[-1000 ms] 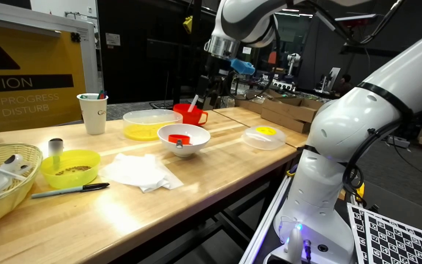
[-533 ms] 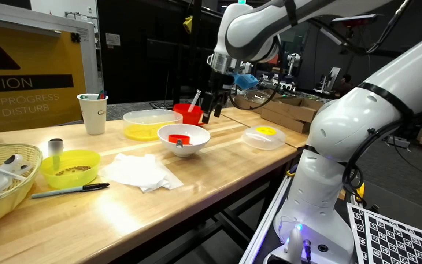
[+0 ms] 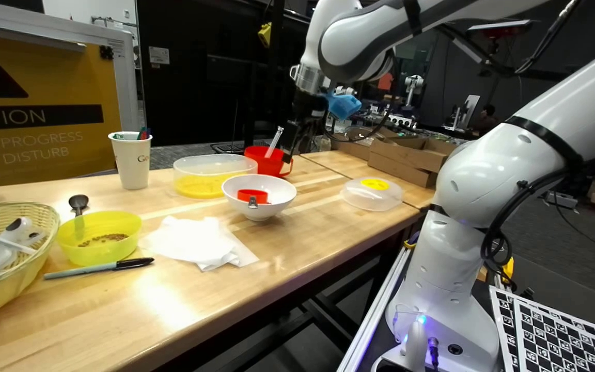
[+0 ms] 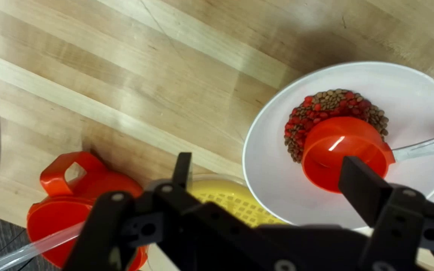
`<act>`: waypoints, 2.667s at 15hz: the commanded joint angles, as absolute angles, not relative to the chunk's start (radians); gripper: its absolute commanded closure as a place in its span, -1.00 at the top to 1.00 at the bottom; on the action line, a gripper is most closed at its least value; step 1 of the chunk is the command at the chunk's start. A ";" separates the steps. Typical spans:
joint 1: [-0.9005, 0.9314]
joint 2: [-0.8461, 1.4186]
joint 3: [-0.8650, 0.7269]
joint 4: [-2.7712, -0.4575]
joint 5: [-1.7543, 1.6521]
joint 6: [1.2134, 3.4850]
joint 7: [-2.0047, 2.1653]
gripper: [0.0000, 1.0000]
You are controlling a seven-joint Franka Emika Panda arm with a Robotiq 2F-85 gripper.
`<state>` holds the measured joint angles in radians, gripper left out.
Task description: Use the scoop to stir the contents of the white bowl
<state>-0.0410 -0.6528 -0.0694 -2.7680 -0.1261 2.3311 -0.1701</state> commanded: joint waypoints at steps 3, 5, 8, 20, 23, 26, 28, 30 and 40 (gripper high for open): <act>0.008 -0.715 0.048 -2.773 -0.100 2.249 -0.030 1.00; 0.050 -0.730 0.083 -2.771 -0.080 2.219 0.002 1.00; 0.109 -0.732 0.119 -2.770 -0.047 2.192 0.028 1.00; 0.174 -0.736 0.049 -2.777 -0.156 2.174 -0.315 1.00; 0.179 -0.733 0.032 -2.776 -0.192 2.191 -0.399 1.00; 0.217 -0.728 -0.011 -2.774 -0.201 2.179 -0.552 1.00; 0.248 -0.725 -0.045 -2.770 -0.189 2.160 -0.658 1.00; 0.271 -0.721 -0.069 -2.771 -0.179 2.143 -0.763 1.00; 0.332 -0.715 -0.081 -2.776 -0.174 2.056 -1.250 1.00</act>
<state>0.3123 -0.7117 -0.0863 -2.7764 -0.1716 2.0733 -1.1279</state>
